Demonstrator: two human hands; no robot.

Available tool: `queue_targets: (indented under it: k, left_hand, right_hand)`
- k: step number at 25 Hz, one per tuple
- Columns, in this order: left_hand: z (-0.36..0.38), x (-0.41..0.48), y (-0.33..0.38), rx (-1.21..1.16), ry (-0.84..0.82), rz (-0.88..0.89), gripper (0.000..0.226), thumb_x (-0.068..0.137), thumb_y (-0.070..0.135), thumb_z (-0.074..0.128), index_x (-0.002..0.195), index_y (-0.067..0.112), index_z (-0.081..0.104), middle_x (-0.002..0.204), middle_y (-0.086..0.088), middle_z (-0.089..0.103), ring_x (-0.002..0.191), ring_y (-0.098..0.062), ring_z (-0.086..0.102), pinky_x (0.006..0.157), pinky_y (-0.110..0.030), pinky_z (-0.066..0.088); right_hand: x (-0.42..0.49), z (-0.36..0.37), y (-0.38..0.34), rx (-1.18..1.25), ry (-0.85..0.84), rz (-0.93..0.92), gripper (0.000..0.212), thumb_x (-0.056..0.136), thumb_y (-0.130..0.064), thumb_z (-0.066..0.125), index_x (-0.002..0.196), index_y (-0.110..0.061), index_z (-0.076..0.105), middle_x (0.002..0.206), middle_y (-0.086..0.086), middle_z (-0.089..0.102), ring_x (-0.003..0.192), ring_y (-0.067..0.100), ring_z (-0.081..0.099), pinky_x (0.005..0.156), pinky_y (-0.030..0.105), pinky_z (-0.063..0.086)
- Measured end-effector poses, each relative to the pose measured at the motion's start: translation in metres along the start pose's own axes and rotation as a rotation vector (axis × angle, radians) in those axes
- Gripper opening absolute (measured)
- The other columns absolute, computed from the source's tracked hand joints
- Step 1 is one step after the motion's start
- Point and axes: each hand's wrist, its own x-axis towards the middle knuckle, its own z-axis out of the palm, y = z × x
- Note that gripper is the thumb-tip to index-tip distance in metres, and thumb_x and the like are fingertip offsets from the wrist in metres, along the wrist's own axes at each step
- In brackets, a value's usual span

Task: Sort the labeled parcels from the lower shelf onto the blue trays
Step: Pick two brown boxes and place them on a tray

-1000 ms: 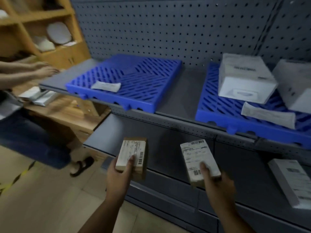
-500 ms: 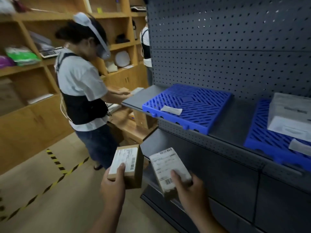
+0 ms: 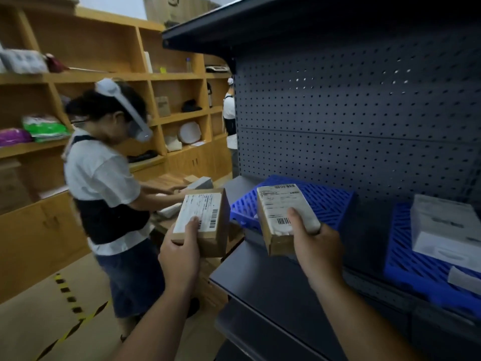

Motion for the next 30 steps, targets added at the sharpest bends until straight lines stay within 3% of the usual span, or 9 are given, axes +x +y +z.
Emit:
queue_targets:
  k: [4, 5, 8, 10, 14, 18, 23, 27, 30]
  left_hand:
    - [0.060, 0.041, 0.013, -0.078, -0.117, -0.025, 0.038, 0.084, 0.061, 0.066, 0.114, 0.038, 0.065, 0.086, 0.023, 0.071, 0.080, 0.006, 0.070, 0.062, -0.013, 0.051]
    - [0.074, 0.053, 0.013, -0.083, -0.152, -0.022, 0.033, 0.082, 0.062, 0.066, 0.106, 0.039, 0.066, 0.089, 0.022, 0.072, 0.080, 0.007, 0.070, 0.064, -0.015, 0.052]
    - [0.117, 0.088, 0.013, -0.044, -0.291, 0.000, 0.034, 0.078, 0.070, 0.060, 0.095, 0.040, 0.067, 0.099, 0.013, 0.074, 0.090, -0.007, 0.070, 0.079, -0.033, 0.055]
    - [0.144, 0.107, 0.012, -0.041, -0.386, 0.011, 0.035, 0.076, 0.072, 0.059, 0.089, 0.041, 0.066, 0.093, 0.015, 0.073, 0.089, -0.008, 0.069, 0.073, -0.032, 0.055]
    - [0.187, 0.124, 0.006, -0.019, -0.533, 0.005, 0.046, 0.084, 0.067, 0.060, 0.113, 0.033, 0.069, 0.099, 0.010, 0.073, 0.091, -0.013, 0.069, 0.075, -0.037, 0.057]
    - [0.206, 0.129, -0.004, 0.022, -0.602, -0.007, 0.045, 0.086, 0.069, 0.058, 0.116, 0.036, 0.067, 0.098, 0.015, 0.072, 0.089, -0.007, 0.066, 0.074, -0.037, 0.055]
    - [0.206, 0.138, -0.015, 0.104, -0.637, -0.036, 0.039, 0.081, 0.074, 0.053, 0.097, 0.040, 0.065, 0.088, 0.015, 0.071, 0.082, -0.006, 0.065, 0.064, -0.033, 0.050]
    - [0.211, 0.144, -0.024, 0.144, -0.656, -0.045, 0.036, 0.078, 0.077, 0.051, 0.088, 0.044, 0.061, 0.088, 0.014, 0.070, 0.083, -0.008, 0.065, 0.067, -0.035, 0.052]
    - [0.218, 0.145, -0.024, 0.131, -0.682, -0.087, 0.045, 0.077, 0.077, 0.053, 0.101, 0.040, 0.063, 0.097, 0.011, 0.072, 0.089, -0.012, 0.066, 0.079, -0.041, 0.058]
  right_hand:
    - [0.043, -0.004, -0.009, -0.064, 0.171, -0.002, 0.047, 0.081, -0.070, 0.068, 0.077, -0.024, 0.073, 0.070, -0.012, 0.074, 0.065, 0.006, 0.070, 0.050, 0.022, 0.045]
    - [0.052, -0.003, -0.010, -0.070, 0.213, -0.008, 0.047, 0.081, -0.071, 0.068, 0.076, -0.025, 0.073, 0.069, -0.012, 0.073, 0.065, 0.006, 0.070, 0.050, 0.022, 0.046]
    - [0.077, 0.001, -0.016, -0.083, 0.368, -0.024, 0.042, 0.082, -0.072, 0.066, 0.069, -0.031, 0.069, 0.067, -0.016, 0.071, 0.063, 0.003, 0.068, 0.050, 0.023, 0.046]
    - [0.088, 0.002, -0.019, -0.100, 0.477, -0.028, 0.042, 0.082, -0.073, 0.064, 0.067, -0.034, 0.065, 0.067, -0.018, 0.067, 0.063, 0.001, 0.064, 0.050, 0.022, 0.044]
    - [0.102, 0.000, -0.013, -0.146, 0.634, 0.005, 0.043, 0.082, -0.074, 0.062, 0.067, -0.034, 0.059, 0.067, -0.021, 0.060, 0.063, 0.000, 0.060, 0.049, 0.021, 0.040]
    - [0.112, 0.004, 0.001, -0.214, 0.651, 0.051, 0.041, 0.083, -0.073, 0.061, 0.069, -0.034, 0.060, 0.069, -0.018, 0.062, 0.062, 0.002, 0.061, 0.047, 0.021, 0.040]
    - [0.124, 0.023, 0.014, -0.338, 0.622, 0.046, 0.040, 0.085, -0.069, 0.060, 0.078, -0.031, 0.067, 0.068, -0.016, 0.063, 0.060, 0.002, 0.061, 0.046, 0.020, 0.040]
    - [0.135, 0.033, 0.018, -0.409, 0.599, 0.092, 0.052, 0.086, -0.071, 0.057, 0.087, -0.022, 0.074, 0.070, -0.009, 0.066, 0.061, 0.006, 0.062, 0.046, 0.021, 0.040]
    - [0.143, 0.034, 0.018, -0.417, 0.596, 0.149, 0.059, 0.085, -0.073, 0.056, 0.090, -0.017, 0.075, 0.068, -0.008, 0.063, 0.060, 0.009, 0.061, 0.048, 0.023, 0.044]
